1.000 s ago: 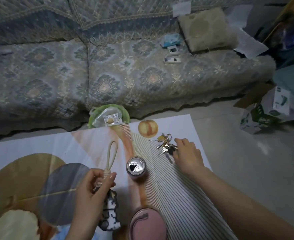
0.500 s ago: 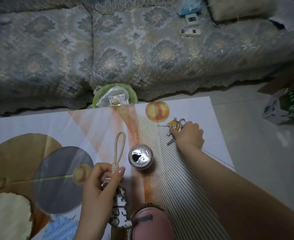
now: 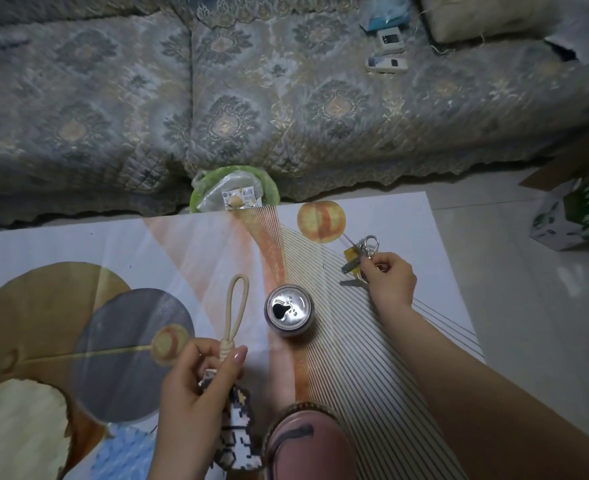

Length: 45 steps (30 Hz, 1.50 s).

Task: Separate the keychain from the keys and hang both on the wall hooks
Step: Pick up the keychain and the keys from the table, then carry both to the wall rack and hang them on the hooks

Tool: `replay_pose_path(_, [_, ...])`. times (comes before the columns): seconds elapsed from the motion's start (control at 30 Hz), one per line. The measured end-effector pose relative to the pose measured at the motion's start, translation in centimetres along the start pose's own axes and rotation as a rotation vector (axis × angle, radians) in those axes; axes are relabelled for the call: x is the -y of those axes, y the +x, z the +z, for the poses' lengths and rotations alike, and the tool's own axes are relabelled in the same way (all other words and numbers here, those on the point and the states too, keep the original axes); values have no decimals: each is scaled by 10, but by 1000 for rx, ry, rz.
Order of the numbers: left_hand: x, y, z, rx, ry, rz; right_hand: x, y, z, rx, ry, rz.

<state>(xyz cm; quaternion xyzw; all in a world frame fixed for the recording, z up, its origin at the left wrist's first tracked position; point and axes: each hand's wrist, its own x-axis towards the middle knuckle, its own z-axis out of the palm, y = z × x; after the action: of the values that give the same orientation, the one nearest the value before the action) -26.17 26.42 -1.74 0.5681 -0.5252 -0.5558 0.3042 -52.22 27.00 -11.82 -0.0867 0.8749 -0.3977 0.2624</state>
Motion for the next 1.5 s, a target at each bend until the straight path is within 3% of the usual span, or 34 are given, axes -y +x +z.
replay_pose_path(0.4, [-16, -17, -6, -35, -19, 5, 28, -35, -27, 228, 345, -52])
replay_pose_path(0.6, [-58, -33, -6, -23, -80, 11, 66, -88, -88, 278, 293, -149])
replay_pose_path(0.7, [-91, -46, -3, 19, -131, 22, 87, -123, -131, 299, 388, -186])
replay_pose_path(1.0, [-216, -145, 43, 438, -79, 151, 109, -257, -309, 45, 573, -191])
replay_pose_path(1.17, [-264, -236, 99, 703, -97, 195, 70, -339, -424, -200, 669, -233])
replay_pose_path(1.37, [-290, -380, 187, 1138, -105, 163, 13, -426, -543, -567, 721, -262])
replay_pose_path(1.5, [-299, -474, 233, 1341, -85, 216, -21, -466, -611, -760, 839, -256])
